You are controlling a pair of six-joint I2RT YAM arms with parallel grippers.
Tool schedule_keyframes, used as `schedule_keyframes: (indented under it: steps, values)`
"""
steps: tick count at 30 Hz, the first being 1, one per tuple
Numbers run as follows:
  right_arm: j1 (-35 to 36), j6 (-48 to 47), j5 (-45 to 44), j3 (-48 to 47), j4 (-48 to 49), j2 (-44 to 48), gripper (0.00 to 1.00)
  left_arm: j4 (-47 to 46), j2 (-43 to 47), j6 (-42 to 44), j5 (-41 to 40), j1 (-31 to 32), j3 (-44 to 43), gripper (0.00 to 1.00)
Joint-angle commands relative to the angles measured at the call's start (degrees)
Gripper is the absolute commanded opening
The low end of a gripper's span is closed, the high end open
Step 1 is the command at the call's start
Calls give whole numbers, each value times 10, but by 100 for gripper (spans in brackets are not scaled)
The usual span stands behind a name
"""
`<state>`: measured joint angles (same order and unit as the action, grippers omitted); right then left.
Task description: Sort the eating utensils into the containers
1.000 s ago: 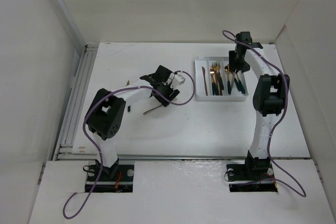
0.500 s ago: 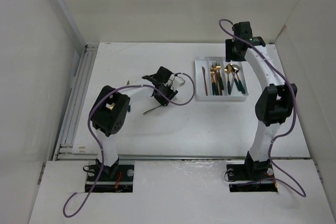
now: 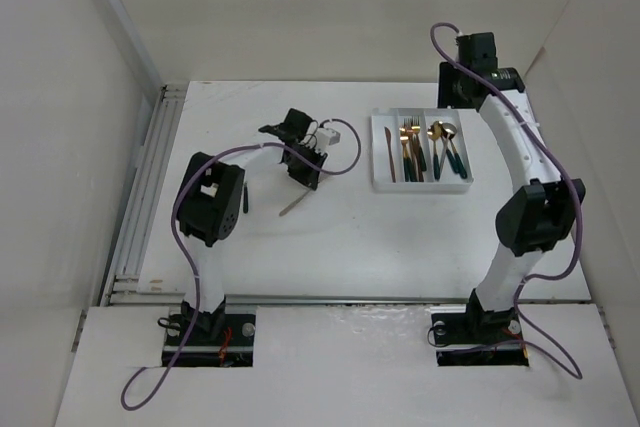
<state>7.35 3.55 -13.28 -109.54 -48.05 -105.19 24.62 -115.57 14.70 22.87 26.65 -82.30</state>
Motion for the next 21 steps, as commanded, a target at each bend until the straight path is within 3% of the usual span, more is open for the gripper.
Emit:
schedule_keyframes:
  steps: [1,2,5,7,9,12,17,21]
  values:
    - [21,20,13,20,16,57,63,40,18,-34,55,-32,-73,0]
    - [27,27,13,28,26,67,100,40,26,-44,73,-46,-102,0]
    - [59,57,74,79,86,124,100,40,33,-95,95,-63,-149,0]
    - [83,86,168,151,143,160,100,40,39,-127,113,-76,-202,0]
    - [114,141,241,214,263,217,100,40,44,-148,118,-83,-254,0]
    - [159,207,251,316,402,248,100,14,57,-194,139,-95,-290,0]
    - [249,214,297,263,431,172,99,-47,101,-242,204,-95,-281,0]
    - [261,209,340,208,441,116,96,-47,114,-242,265,-95,-293,0]
